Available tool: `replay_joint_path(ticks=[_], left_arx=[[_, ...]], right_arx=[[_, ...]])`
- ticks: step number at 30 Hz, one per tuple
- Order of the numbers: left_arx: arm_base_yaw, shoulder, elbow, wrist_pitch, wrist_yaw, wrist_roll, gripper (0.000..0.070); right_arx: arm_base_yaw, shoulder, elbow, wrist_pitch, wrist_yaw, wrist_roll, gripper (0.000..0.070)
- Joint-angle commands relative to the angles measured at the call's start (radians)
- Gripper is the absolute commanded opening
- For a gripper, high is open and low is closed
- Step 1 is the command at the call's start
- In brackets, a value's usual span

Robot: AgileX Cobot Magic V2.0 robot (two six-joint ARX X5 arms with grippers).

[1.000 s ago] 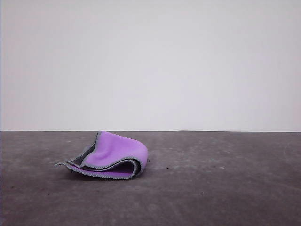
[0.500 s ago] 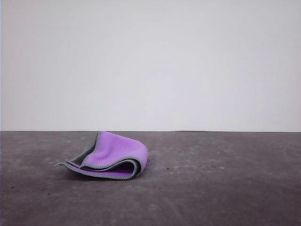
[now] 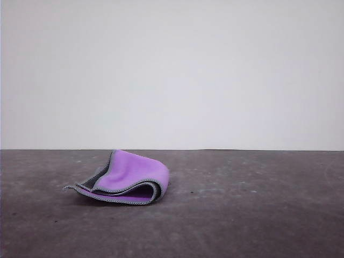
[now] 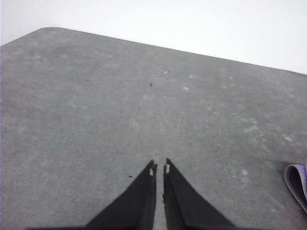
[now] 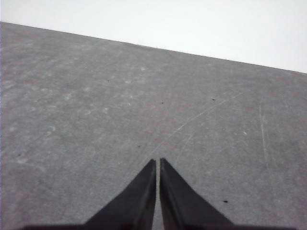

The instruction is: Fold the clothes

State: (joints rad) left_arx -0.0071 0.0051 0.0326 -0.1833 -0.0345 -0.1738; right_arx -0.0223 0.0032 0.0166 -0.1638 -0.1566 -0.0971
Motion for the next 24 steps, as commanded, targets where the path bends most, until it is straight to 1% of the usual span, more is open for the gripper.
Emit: replay_joint_path(ticks=[1, 24], left_arx=[[0.001, -0.001, -0.020, -0.003, 0.001, -0.002, 0.0016], [0.001, -0.001, -0.020, -0.003, 0.000, -0.002, 0.0016]], right_arx=[[-0.002, 0.000, -0.005, 0.007, 0.000, 0.011, 0.0009], [-0.002, 0.000, -0.005, 0.007, 0.000, 0.011, 0.0008]])
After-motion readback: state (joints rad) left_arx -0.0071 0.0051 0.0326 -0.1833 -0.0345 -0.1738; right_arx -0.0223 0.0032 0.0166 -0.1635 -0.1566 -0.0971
